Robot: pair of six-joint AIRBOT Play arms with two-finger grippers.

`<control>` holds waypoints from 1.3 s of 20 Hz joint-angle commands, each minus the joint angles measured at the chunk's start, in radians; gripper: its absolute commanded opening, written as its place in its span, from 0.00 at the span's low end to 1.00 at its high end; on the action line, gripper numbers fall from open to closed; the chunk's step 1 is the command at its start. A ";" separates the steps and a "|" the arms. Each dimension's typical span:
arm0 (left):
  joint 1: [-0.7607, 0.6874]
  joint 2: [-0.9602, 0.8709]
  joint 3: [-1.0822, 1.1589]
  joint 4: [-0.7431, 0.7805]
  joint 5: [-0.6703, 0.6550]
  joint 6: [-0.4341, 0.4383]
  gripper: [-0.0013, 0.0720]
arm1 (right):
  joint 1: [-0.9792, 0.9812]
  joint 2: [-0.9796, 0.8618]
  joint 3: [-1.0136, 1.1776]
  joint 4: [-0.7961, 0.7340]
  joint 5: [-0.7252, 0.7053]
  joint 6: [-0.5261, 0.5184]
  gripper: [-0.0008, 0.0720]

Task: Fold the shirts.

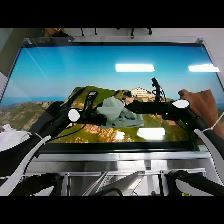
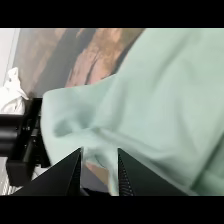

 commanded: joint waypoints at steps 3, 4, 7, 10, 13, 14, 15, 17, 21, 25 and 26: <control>0.045 0.021 -0.019 -0.004 -0.084 0.074 0.05 | 0.001 -0.047 0.000 -0.019 0.033 0.015 0.39; 0.035 0.021 -0.019 -0.002 -0.084 0.092 0.05 | 0.016 -0.066 0.000 -0.033 0.039 0.014 0.54; 0.040 0.021 -0.019 -0.002 -0.098 0.118 0.05 | 0.019 -0.099 0.000 -0.182 0.097 0.015 0.72; 0.074 0.021 -0.019 -0.002 -0.111 0.118 0.05 | 0.021 -0.109 0.000 -0.244 0.200 0.015 0.73; 0.108 0.021 -0.019 -0.003 -0.112 0.118 0.05 | 0.021 -0.108 0.000 -0.232 0.214 0.006 0.32; 0.116 0.021 -0.019 -0.003 -0.113 0.118 0.05 | 0.021 -0.108 0.000 -0.224 0.216 -0.001 0.33; 0.124 0.021 -0.019 -0.002 -0.119 0.118 0.05 | 0.021 -0.107 0.000 -0.219 0.222 -0.001 0.43; 0.131 0.021 -0.019 -0.001 -0.132 0.128 0.05 | 0.020 -0.105 0.000 -0.218 0.252 -0.001 0.86; 0.131 0.021 -0.019 -0.001 -0.139 0.174 0.05 | 0.021 -0.105 0.000 -0.218 0.355 -0.050 0.86; 0.130 0.021 -0.019 -0.001 -0.137 0.176 0.05 | 0.021 -0.105 0.000 -0.218 0.397 -0.082 0.86; 0.130 0.021 -0.019 -0.001 -0.137 0.177 0.05 | 0.021 -0.107 0.000 -0.218 0.363 -0.084 0.86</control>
